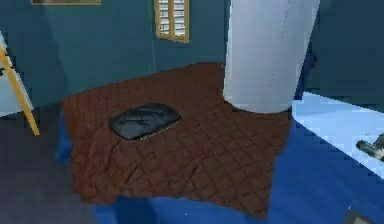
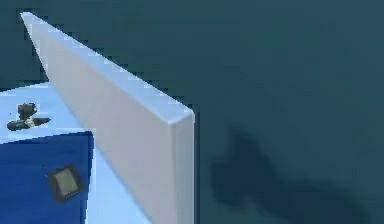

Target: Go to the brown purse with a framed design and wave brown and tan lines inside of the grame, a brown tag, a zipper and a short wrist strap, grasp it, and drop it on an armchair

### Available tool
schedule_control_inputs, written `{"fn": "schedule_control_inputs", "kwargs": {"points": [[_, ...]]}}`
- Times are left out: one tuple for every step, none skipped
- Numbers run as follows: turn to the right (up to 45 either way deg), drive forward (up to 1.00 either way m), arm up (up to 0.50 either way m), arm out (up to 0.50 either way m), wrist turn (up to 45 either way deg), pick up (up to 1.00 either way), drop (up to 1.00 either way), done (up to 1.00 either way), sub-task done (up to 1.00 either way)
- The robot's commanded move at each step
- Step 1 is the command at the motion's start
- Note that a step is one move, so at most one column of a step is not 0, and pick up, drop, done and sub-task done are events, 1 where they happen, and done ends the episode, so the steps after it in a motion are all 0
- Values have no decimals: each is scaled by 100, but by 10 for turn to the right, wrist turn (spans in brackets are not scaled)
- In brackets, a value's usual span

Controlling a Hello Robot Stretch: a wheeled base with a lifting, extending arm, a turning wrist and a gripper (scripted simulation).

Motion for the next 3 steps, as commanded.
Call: {"fn": "schedule_control_inputs", "kwargs": {"points": [[-330, 0, 0, 0, 0, 0, 0, 0, 0], [0, 0, 50, 0, 0, 0, 0, 0, 0], [0, 0, 30, 0, 0, 0, 0, 0, 0]]}}
